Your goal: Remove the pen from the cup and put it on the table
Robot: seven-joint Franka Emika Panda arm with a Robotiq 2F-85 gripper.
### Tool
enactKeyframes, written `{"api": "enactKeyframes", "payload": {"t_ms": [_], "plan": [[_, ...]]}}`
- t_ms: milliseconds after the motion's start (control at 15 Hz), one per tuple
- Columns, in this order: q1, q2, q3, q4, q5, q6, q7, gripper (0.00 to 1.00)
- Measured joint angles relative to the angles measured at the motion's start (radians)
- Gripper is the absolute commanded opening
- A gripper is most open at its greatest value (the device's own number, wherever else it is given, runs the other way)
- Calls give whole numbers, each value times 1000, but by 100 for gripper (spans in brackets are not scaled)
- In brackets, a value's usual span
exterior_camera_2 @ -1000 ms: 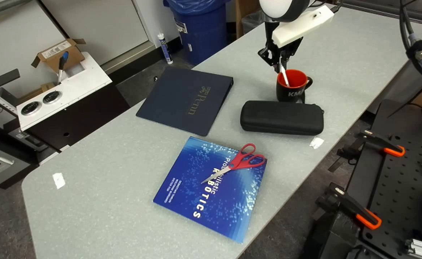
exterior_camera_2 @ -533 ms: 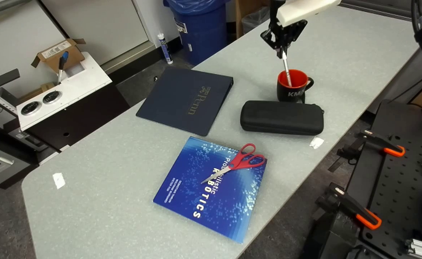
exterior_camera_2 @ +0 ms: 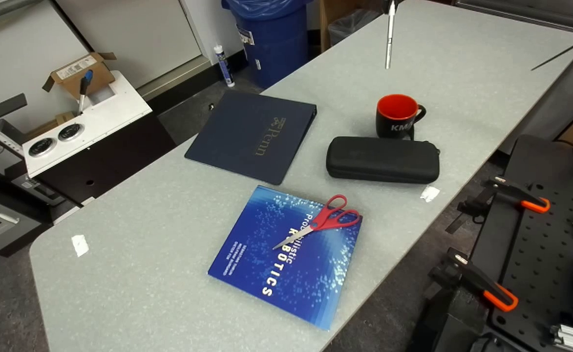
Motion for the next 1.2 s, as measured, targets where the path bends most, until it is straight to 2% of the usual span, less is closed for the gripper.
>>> {"api": "enactKeyframes", "payload": {"t_ms": [200, 400, 800, 867, 1000, 1200], "plan": [[-17, 89, -4, 97, 70, -19, 1, 2], [-24, 240, 2, 197, 137, -34, 1, 2], [-25, 510, 42, 363, 156, -85, 10, 2], [-25, 539, 44, 387, 155, -89, 11, 35], [-25, 581, 42, 426, 154, -95, 14, 41], [-25, 616, 35, 466, 145, -104, 23, 65]]}}
